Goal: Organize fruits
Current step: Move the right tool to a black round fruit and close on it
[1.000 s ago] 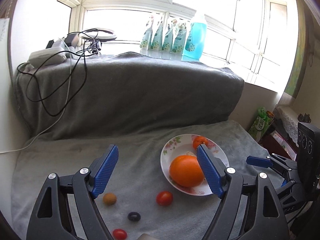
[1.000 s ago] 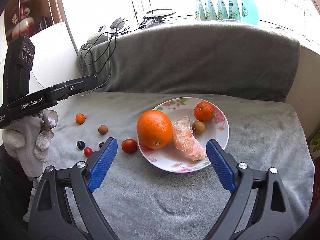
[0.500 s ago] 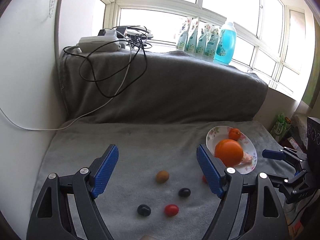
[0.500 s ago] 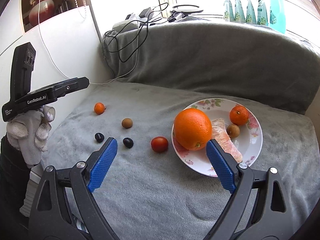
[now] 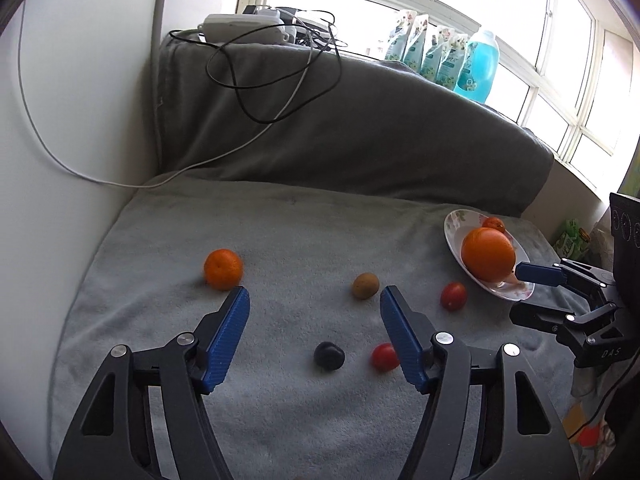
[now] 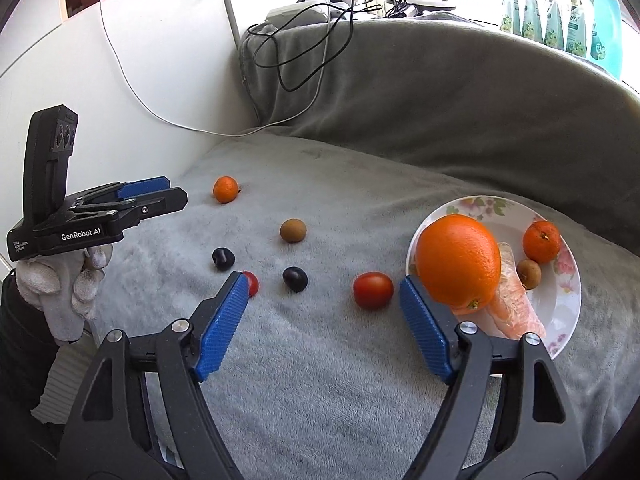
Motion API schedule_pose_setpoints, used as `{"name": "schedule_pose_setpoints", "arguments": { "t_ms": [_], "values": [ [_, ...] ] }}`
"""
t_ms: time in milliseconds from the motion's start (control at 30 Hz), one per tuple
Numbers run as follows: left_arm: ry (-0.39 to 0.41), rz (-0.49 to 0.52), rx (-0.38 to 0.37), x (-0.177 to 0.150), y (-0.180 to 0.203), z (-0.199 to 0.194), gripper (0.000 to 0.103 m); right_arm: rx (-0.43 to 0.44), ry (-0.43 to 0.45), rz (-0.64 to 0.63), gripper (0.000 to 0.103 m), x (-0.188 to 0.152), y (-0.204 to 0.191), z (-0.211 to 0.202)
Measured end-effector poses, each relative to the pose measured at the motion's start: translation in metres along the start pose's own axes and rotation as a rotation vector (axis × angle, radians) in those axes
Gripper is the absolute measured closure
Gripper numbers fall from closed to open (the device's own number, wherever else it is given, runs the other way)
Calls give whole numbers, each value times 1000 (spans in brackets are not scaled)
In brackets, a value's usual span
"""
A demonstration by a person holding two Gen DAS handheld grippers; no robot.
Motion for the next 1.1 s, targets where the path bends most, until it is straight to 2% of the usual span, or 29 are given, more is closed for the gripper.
{"name": "schedule_pose_setpoints", "arguments": {
  "t_ms": [233,300,467,833,1100],
  "values": [
    [-52,-10,-36,-22,0,10,55,37,-58,-17,45,1,-13,25],
    [-66,-13,-45,-27,1,14,57,42,-74,-24,52,1,-16,32],
    [-89,-19,-54,-35,1,21,62,45,-108,-32,61,0,-19,50],
    [-133,-3,-50,-43,2,37,69,38,-160,-47,66,-2,-20,77],
    [-150,-2,-50,-47,0,45,69,35,-176,-49,68,-1,-19,91]
  ]
}}
Point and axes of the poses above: each gripper's, at about its wrist camera, not at the fingertips, and z roughly the way its jaws point, y to its right, x to its top, the point moved 4 cm from there along z, roughly the way its jaws point, and after that the axes turned 2 degrees about -z, right-handed, at the moved point
